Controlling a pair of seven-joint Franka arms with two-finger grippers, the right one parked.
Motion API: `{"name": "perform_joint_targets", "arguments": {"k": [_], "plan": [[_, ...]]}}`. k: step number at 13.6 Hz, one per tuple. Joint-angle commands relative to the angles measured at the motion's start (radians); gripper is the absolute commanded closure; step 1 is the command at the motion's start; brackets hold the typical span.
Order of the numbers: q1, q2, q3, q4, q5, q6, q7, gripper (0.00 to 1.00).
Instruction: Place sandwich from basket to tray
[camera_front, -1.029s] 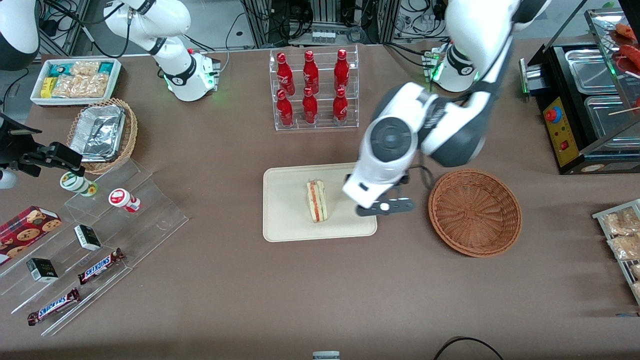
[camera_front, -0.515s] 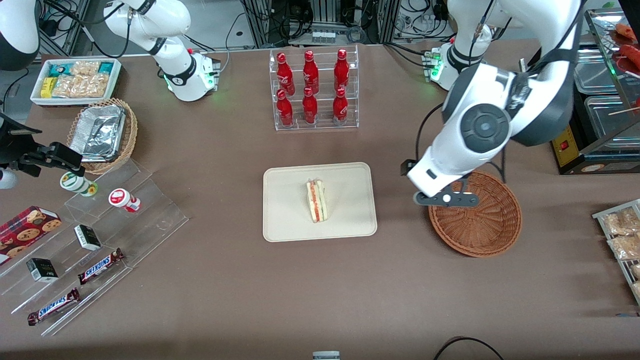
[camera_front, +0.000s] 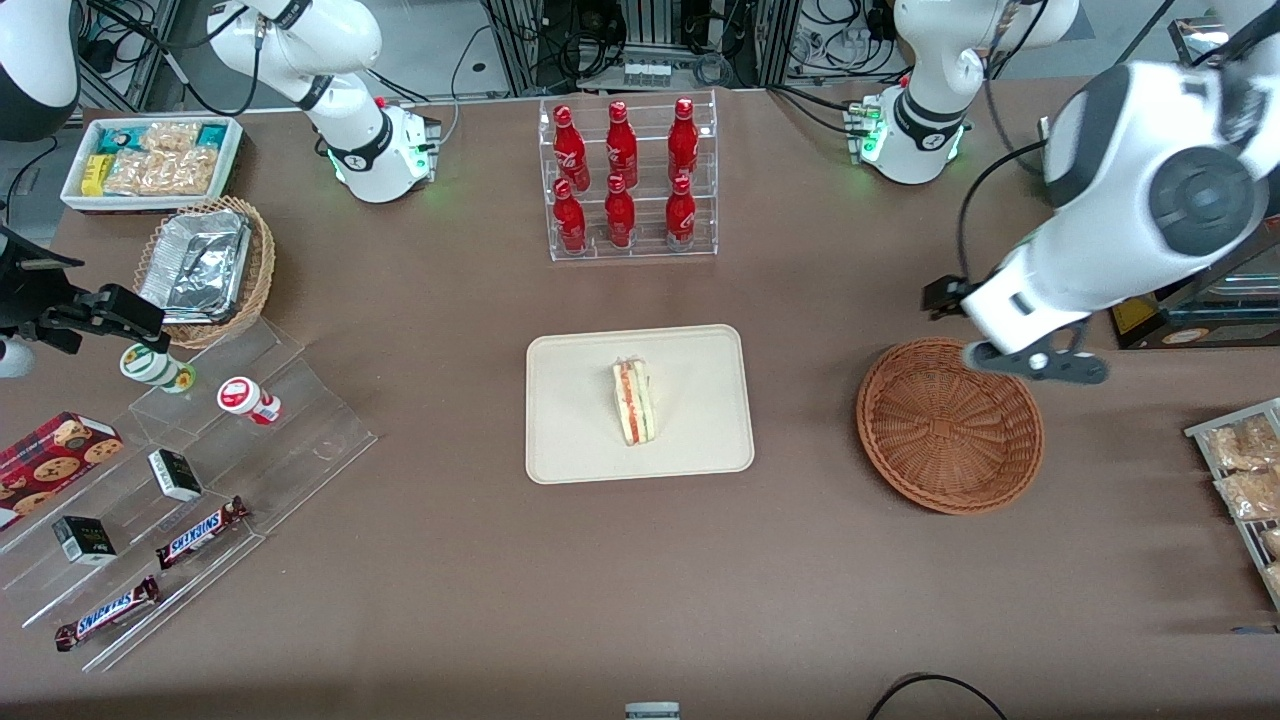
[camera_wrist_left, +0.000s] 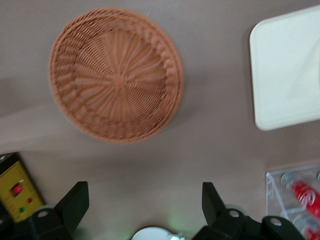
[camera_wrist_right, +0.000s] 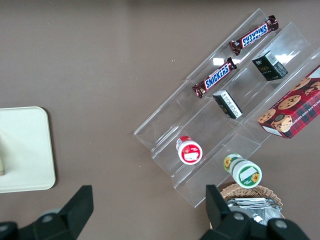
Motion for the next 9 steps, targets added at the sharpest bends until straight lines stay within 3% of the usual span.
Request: {"name": "perform_joint_targets", "arguments": {"k": [1, 9], "plan": [[0.063, -0.093, -0.019, -0.04, -0.01, -0.052, 0.051, 0.0], [0.098, -0.175, -0.007, -0.026, 0.041, -0.1, 0.052, 0.0]]}}
